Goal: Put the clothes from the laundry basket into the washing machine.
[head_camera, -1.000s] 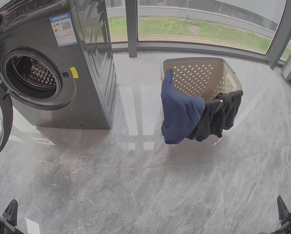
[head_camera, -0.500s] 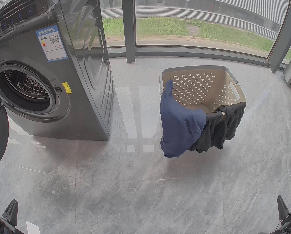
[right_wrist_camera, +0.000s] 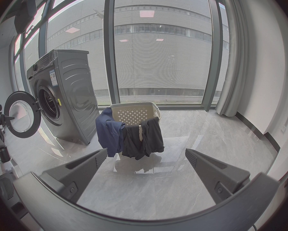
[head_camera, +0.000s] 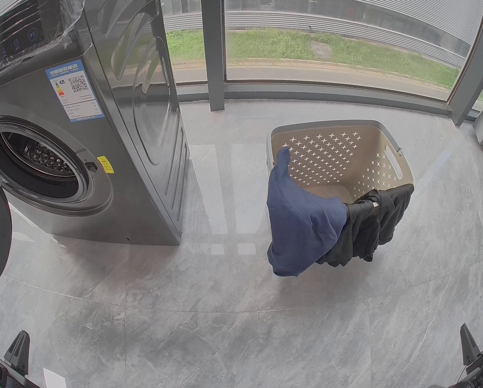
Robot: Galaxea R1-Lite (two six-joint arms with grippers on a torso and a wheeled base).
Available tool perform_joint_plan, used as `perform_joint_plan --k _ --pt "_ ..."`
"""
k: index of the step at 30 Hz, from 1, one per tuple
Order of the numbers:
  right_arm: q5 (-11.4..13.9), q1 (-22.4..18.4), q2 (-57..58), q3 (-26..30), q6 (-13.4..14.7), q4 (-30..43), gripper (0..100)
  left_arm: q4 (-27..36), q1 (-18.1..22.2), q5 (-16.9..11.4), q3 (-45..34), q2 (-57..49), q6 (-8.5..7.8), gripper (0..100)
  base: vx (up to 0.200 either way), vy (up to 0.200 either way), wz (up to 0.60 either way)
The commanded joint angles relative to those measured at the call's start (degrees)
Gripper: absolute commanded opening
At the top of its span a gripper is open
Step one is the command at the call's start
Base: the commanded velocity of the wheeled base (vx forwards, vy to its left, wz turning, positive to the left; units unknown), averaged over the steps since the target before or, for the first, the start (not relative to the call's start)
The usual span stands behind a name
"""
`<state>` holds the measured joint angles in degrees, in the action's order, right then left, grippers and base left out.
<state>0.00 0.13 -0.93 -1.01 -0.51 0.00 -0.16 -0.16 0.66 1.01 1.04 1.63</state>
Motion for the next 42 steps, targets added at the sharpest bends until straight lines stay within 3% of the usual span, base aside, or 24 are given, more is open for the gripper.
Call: perform_joint_plan --k 1,20,35,42 --pt "0.0 0.0 0.4 0.9 0.0 0.0 100 0.0 0.0 0.0 -1.0 -0.9 0.04 0 0.000 -0.200 0.00" --pt "0.1 0.0 0.4 0.9 0.0 0.0 100 0.0 0.0 0.0 -1.0 -0.9 0.48 0 0.000 -0.200 0.00" --pt "0.2 0.0 0.4 0.9 0.0 0.0 100 0.0 0.0 0.0 -1.0 -0.9 0.56 0 0.000 0.000 0.00" --pt "0.2 0.0 0.4 0.9 0.0 0.0 100 0.1 0.0 0.0 -1.0 -0.9 0.39 0 0.200 0.000 0.00"
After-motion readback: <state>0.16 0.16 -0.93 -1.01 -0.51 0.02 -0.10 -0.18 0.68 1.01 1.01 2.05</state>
